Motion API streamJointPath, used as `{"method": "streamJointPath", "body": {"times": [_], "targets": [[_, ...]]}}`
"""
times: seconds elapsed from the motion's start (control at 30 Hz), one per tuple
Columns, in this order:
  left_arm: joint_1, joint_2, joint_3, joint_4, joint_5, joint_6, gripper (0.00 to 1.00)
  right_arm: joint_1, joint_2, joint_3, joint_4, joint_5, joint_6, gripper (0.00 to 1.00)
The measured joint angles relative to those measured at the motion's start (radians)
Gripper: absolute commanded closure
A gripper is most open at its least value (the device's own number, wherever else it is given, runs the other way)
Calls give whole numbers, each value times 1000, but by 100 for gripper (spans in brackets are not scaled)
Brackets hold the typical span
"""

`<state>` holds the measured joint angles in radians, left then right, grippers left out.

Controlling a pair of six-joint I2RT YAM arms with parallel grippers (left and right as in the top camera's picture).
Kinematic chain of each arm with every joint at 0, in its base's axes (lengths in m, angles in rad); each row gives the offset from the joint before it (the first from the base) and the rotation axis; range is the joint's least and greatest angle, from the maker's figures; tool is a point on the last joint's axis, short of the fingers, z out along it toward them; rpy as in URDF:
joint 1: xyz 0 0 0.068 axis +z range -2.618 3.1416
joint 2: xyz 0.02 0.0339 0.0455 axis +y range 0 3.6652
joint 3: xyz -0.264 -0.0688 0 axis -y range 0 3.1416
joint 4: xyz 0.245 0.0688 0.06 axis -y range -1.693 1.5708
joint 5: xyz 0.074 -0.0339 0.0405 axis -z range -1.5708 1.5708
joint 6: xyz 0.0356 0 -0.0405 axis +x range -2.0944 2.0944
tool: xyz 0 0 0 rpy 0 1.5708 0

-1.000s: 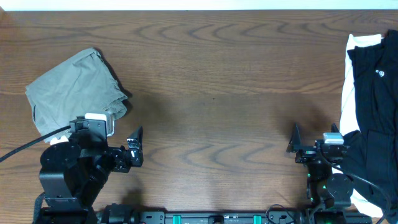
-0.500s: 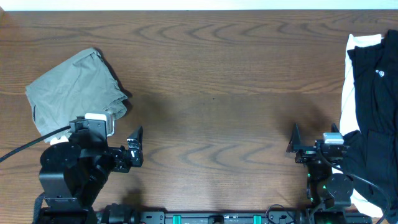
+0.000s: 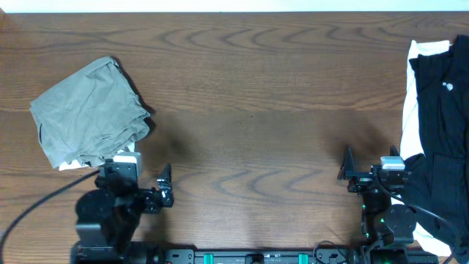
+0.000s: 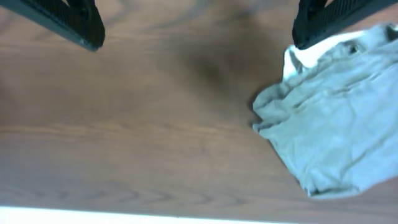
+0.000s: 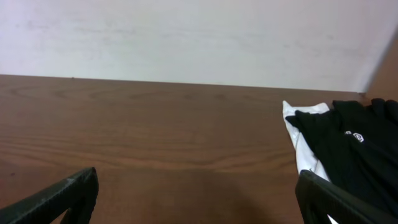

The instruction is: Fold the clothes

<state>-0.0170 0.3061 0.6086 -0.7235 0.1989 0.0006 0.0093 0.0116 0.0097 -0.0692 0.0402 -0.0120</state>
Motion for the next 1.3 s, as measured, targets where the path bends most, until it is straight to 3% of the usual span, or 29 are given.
{"method": "streamJointPath", "body": {"times": [0.27, 0.5, 1.3], "targets": [[0, -254, -354, 343, -8, -1, 2, 0, 0, 0, -1, 0, 0, 1], [0, -296, -530, 649, -8, 28, 2, 0, 0, 0, -1, 0, 0, 1], [0, -295, -577, 687, -12, 57, 2, 0, -1, -1, 1, 0, 0, 1]]}}
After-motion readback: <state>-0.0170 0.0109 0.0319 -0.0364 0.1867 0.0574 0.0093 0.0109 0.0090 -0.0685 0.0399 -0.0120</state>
